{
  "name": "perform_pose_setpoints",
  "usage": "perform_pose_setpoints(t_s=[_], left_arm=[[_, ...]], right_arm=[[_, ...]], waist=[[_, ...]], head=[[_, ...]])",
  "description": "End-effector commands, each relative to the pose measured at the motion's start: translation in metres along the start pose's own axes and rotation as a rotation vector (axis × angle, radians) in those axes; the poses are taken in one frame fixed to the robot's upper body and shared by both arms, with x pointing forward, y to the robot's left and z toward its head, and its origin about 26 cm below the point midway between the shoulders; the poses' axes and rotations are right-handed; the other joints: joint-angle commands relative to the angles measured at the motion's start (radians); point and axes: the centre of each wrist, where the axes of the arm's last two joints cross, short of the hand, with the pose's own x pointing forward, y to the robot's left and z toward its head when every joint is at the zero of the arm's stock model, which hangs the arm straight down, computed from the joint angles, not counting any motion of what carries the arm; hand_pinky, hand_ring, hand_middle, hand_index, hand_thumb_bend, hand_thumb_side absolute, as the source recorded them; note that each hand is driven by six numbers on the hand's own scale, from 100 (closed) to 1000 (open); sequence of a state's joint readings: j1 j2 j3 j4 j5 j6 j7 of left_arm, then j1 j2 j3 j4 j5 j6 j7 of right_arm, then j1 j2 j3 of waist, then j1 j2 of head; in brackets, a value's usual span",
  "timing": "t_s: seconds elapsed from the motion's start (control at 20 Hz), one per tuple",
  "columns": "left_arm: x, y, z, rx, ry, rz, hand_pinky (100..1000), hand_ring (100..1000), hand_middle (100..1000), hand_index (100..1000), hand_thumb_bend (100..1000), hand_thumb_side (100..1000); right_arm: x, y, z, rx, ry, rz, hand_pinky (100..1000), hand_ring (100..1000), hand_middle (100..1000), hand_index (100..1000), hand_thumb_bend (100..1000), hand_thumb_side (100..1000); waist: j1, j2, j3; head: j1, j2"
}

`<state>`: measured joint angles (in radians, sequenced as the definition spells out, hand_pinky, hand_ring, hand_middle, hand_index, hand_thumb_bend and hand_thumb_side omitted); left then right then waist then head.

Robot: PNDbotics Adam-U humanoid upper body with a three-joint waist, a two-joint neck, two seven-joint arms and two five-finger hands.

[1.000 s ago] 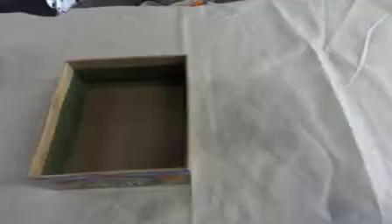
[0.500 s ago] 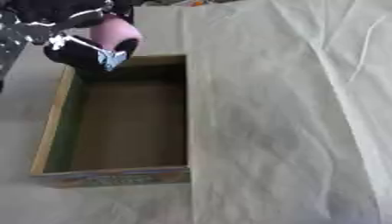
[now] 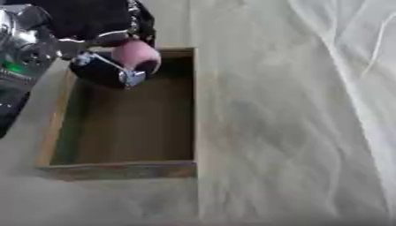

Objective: Pick up objects on the table and place them in the box.

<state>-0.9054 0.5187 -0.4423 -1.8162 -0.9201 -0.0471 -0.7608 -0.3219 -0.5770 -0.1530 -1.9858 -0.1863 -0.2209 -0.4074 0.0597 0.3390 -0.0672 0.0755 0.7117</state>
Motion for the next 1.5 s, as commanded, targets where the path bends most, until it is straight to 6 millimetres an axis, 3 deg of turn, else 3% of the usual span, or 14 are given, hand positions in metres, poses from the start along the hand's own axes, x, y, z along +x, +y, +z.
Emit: perform_pose_setpoints(t_s=[0.05, 0.5, 0.75, 0.9, 1.05, 1.25, 1.5], left_arm=[[0.001, 0.0, -0.002, -0.033, -0.013, -0.011, 317, 494, 550, 595, 100, 362], [0.003, -0.016, -0.012, -0.157, -0.031, -0.006, 349, 518, 568, 635, 100, 292], [0.005, -0.026, -0.017, -0.19, -0.02, -0.011, 379, 544, 584, 686, 100, 494], [0.005, -0.031, -0.02, -0.207, -0.012, -0.013, 396, 564, 604, 712, 100, 569], [0.004, -0.034, -0.022, -0.231, -0.008, -0.02, 437, 614, 666, 800, 100, 678], [0.004, -0.038, -0.024, -0.275, 0.002, -0.04, 492, 675, 736, 877, 100, 721], [0.001, -0.046, -0.028, -0.331, 0.006, -0.085, 534, 733, 792, 940, 273, 798]], right_arm=[[0.007, -0.002, -0.006, 0.01, -0.03, 0.009, 619, 744, 727, 864, 100, 1000], [0.006, -0.002, -0.006, 0.008, -0.026, 0.01, 619, 744, 726, 864, 100, 1000], [0.006, -0.002, -0.006, 0.009, -0.026, 0.008, 619, 744, 726, 864, 100, 1000], [0.006, -0.002, -0.006, 0.008, -0.025, 0.008, 619, 744, 726, 864, 100, 1000], [0.006, -0.002, -0.006, 0.008, -0.026, 0.008, 619, 744, 726, 864, 100, 1000], [0.006, -0.002, -0.006, 0.008, -0.026, 0.006, 619, 744, 726, 864, 100, 1000], [0.007, -0.002, -0.007, 0.006, -0.028, 0.004, 618, 743, 726, 863, 100, 1000]], waist=[[-0.005, -0.019, -0.002], [-0.005, -0.02, -0.004], [-0.004, -0.02, -0.005], [-0.005, -0.02, -0.006], [-0.005, -0.02, -0.006], [-0.005, -0.022, -0.005], [-0.007, -0.025, -0.008]], head=[[0.005, 0.006], [0.004, 0.001], [0.006, 0.0], [0.007, 0.001], [0.008, 0.001], [0.009, 0.003], [0.011, 0.002]])
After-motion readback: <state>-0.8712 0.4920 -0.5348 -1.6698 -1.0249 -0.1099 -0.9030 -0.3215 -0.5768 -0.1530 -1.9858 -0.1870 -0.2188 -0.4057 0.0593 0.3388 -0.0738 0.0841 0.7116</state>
